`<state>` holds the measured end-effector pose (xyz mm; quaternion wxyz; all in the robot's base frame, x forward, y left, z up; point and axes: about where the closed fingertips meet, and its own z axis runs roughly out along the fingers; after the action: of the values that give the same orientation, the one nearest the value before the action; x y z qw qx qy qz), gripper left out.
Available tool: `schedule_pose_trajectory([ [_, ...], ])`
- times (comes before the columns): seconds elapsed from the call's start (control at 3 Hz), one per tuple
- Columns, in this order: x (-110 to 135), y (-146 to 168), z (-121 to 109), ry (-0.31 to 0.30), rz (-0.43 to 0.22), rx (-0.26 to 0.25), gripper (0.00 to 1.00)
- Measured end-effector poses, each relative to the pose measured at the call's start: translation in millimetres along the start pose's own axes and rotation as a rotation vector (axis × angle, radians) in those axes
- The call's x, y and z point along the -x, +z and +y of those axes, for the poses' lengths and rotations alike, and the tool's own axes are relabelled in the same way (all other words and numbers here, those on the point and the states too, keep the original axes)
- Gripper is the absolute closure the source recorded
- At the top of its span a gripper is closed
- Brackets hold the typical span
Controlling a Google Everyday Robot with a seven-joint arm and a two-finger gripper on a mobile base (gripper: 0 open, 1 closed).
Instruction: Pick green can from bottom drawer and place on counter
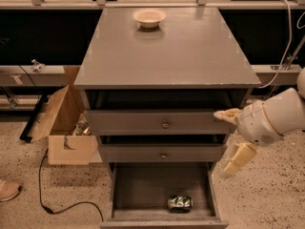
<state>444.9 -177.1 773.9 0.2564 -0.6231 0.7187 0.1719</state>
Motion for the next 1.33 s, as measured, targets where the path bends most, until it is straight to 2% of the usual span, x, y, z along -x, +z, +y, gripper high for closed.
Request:
schedule_pose_trajectory([
  [0.67,-3,6,3,0.001,-0.010,0.013,0.00],
  [1.0,-57,67,2,-0.003,-0.002,0.073,0.00],
  [1.33,-105,118,-7,-0.001,0.030,0.088,0.00],
])
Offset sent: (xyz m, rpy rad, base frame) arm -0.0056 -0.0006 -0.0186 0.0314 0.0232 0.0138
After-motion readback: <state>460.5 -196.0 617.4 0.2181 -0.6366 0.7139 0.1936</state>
